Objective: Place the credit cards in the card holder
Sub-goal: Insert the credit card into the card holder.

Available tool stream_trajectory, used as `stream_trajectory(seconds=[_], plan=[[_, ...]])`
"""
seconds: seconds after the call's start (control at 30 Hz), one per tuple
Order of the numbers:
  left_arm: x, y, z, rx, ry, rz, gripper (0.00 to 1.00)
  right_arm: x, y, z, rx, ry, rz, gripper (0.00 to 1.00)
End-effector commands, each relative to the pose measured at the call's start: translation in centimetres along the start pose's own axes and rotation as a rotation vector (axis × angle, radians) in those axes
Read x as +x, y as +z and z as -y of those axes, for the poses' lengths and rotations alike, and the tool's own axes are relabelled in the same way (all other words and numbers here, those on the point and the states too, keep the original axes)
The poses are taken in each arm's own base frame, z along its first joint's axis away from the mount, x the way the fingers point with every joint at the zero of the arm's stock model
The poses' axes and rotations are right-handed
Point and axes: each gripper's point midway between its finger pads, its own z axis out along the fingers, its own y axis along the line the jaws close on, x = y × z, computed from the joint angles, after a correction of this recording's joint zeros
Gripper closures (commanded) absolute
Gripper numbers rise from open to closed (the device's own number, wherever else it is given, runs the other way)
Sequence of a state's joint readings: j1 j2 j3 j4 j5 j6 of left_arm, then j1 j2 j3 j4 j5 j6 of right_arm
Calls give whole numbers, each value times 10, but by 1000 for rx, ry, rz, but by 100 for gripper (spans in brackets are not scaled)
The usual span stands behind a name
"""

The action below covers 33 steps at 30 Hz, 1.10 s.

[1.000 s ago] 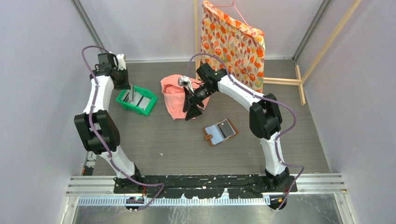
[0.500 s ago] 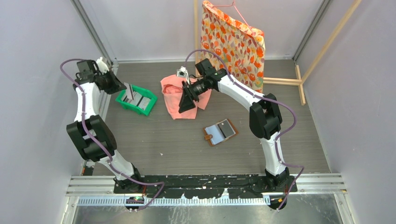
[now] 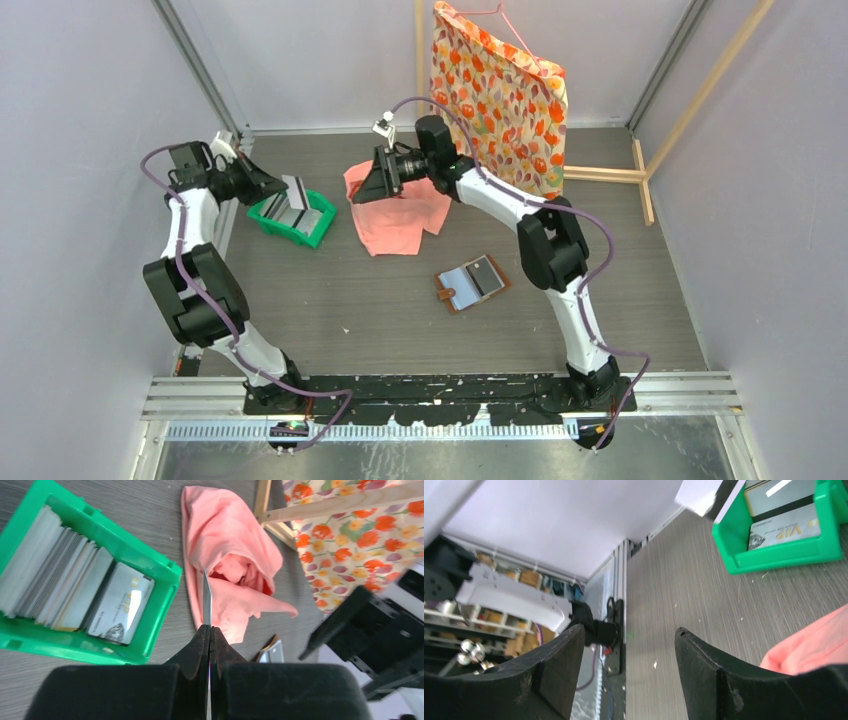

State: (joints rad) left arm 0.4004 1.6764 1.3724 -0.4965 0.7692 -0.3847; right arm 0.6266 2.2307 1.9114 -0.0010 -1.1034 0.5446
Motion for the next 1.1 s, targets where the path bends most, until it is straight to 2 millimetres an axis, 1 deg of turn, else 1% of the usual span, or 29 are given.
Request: stream_trajectory(seconds=[0.0, 0.07, 0.17, 0.3, 0.4, 0.63, 0.87, 1.0, 1.07], plan=[[-14, -12, 35, 154, 9, 67, 100, -47, 15, -9, -89, 128, 180, 30], [-12, -13, 40, 187, -5, 71, 100, -50, 19, -2, -86, 163, 204, 30], [-9, -17, 50, 235, -18, 79, 100, -49, 25, 10, -64, 187, 221, 30], [-4, -22, 62, 297, -40, 84, 100, -49, 30, 21, -48, 221, 241, 30], [1, -25, 69, 336, -59, 84, 100, -50, 32, 24, -47, 240, 255, 30], [13, -29, 92, 444, -81, 69, 100, -58, 36, 14, -92, 263, 279, 30], [21, -32, 116, 525, -87, 49, 100, -55, 38, 7, -114, 284, 275, 30], [27, -33, 128, 559, -85, 28, 100, -57, 37, -2, -135, 290, 277, 30], [30, -34, 134, 576, -83, 21, 100, -61, 35, -10, -158, 284, 285, 31]])
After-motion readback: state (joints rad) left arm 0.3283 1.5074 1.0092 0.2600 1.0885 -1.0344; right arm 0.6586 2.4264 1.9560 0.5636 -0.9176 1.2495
